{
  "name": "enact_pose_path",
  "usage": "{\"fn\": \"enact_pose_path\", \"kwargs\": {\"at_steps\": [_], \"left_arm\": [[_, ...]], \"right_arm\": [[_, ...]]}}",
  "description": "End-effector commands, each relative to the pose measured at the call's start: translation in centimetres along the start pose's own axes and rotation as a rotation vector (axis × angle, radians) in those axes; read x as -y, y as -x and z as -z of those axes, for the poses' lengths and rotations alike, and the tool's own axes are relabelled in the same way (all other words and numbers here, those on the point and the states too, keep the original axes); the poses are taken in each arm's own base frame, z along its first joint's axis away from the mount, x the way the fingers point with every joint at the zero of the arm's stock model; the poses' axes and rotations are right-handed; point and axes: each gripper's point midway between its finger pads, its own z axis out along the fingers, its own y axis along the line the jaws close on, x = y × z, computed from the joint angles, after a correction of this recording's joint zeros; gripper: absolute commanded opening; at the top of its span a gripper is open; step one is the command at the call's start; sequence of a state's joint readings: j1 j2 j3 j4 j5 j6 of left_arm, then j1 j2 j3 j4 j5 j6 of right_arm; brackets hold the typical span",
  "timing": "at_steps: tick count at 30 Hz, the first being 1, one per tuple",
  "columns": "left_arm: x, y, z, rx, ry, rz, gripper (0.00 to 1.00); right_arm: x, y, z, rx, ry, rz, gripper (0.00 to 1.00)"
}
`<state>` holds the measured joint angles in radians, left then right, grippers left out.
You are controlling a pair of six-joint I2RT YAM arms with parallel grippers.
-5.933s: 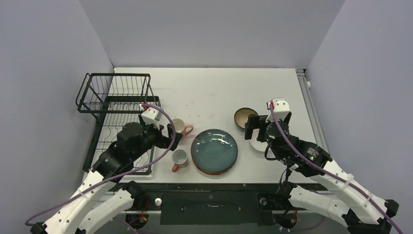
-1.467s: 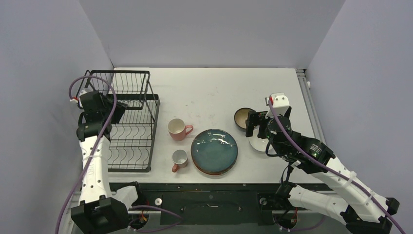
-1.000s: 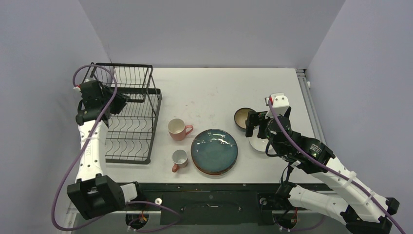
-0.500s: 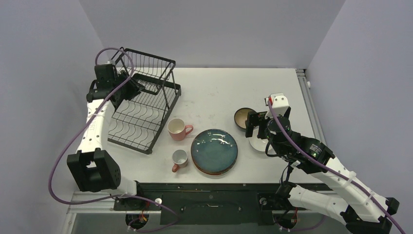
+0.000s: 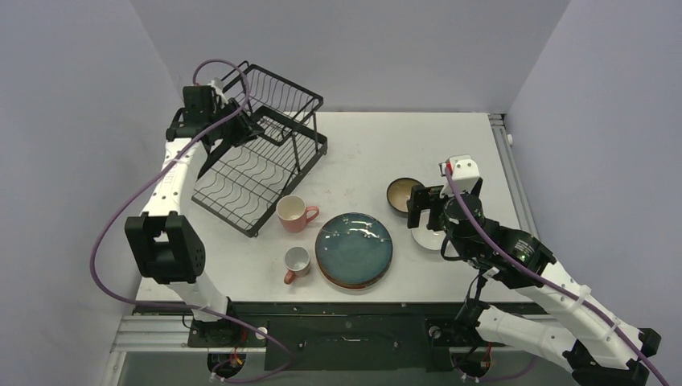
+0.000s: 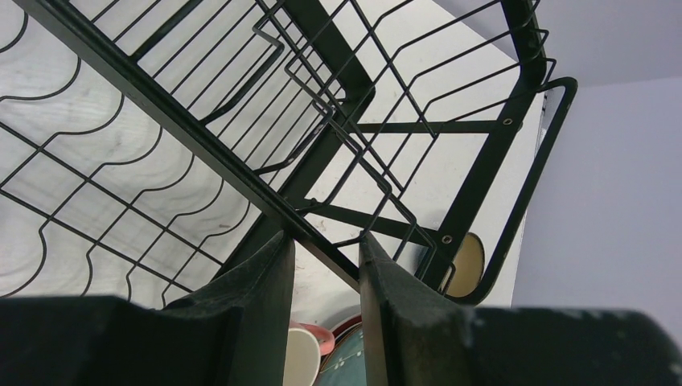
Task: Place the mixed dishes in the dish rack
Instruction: Move the dish rack to the center of the board.
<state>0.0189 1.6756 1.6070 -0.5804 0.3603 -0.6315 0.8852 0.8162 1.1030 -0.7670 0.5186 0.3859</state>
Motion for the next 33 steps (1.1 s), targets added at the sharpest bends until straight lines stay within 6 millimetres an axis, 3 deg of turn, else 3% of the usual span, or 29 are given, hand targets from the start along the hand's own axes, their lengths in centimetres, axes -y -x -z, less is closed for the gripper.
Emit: {"fn": "enact_pose_path", "kwargs": {"at_steps": [1, 6, 10, 15, 22, 27, 29, 32, 33], "left_arm": [[10.8, 2.5, 1.2, 0.073, -0.346, -0.265, 0.0], [14.5, 0.8, 0.5, -0.007, -0.46, -0.363, 0.0], [15.9, -0.6, -0.2, -0.071, -0.501, -0.435, 0.0], [16.5, -2.3, -0.7, -0.149, -0.527, -0.502, 0.0], [17.7, -3.2, 1.4, -0.184, -0.635, -0.595, 0.0], [17.8, -3.1, 1.7, -0.177, -0.634, -0.6, 0.0], [17.5, -2.7, 1.5, -0.162, -0.603, -0.593, 0.05], [17.2, -2.4, 1.4, -0.147, -0.57, -0.58, 0.3], [17.1, -2.4, 1.4, -0.143, -0.561, -0.578, 0.34]], "right_arm": [[0.4, 0.1, 0.5, 0.009, -0.004, -0.005, 0.89], [0.6, 0.0, 0.7, 0.004, -0.006, -0.007, 0.89], [0.6, -0.3, 0.8, -0.006, -0.005, -0.003, 0.89], [0.9, -0.4, 1.0, -0.014, -0.013, 0.004, 0.89], [0.9, -0.5, 1.3, -0.029, -0.008, 0.012, 0.89], [0.9, -0.1, 1.5, -0.029, -0.003, 0.01, 0.89], [0.7, -0.1, 1.5, -0.028, 0.003, 0.005, 0.89], [0.6, 0.0, 1.5, -0.029, 0.009, -0.001, 0.89], [0.5, 0.0, 1.5, -0.03, 0.01, -0.002, 0.89]]}}
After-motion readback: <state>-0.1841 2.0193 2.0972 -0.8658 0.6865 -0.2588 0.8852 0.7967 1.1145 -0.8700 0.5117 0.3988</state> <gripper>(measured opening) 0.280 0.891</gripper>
